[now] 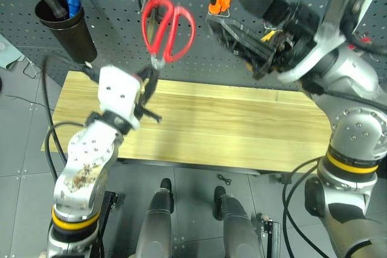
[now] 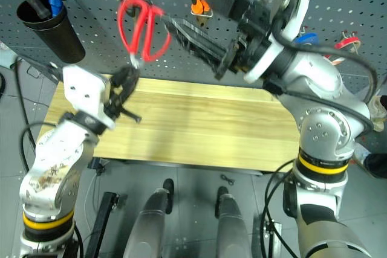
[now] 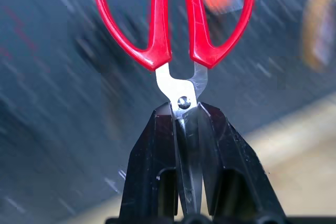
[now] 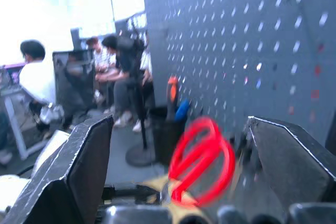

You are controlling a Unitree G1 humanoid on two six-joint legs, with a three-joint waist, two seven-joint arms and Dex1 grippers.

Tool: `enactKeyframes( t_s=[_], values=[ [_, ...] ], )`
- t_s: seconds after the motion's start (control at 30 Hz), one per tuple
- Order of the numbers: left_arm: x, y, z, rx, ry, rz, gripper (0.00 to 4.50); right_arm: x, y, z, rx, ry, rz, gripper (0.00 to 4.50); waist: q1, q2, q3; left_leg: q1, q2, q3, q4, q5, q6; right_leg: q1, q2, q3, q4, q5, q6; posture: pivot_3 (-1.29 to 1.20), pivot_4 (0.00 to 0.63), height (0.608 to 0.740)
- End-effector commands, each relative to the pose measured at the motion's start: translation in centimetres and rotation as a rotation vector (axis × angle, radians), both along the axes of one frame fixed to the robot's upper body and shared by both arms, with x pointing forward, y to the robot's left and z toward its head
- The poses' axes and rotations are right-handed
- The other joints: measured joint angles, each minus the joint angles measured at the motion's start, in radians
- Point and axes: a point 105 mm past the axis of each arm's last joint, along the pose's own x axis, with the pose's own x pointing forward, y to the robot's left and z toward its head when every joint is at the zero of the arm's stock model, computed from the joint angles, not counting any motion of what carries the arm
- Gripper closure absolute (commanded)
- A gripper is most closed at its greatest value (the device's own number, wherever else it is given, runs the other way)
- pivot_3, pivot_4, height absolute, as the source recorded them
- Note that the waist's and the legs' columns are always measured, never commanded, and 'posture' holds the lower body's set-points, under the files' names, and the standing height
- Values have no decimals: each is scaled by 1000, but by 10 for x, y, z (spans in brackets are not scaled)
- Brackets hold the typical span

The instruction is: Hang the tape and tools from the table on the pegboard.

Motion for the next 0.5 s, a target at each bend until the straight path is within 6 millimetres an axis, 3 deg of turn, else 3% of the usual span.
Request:
enactKeyframes(
  t_s=[0.03, 0.5],
  values=[
    [2, 8, 7, -3, -49, 48, 4396, -6, -3, 9, 25, -67, -9, 0, 0, 0, -1, 0, -1, 0, 0, 0, 0, 0, -1, 0, 0, 1, -1, 113, 347, 740],
    [28, 9, -32, -84, 151, 41, 4396, -5, -1, 11, 4, -77, -46, 0, -9, 0, -2, -1, -1, -1, 5, 0, 0, 0, -1, -1, 4, 2, -2, 68, 337, 740]
  ],
)
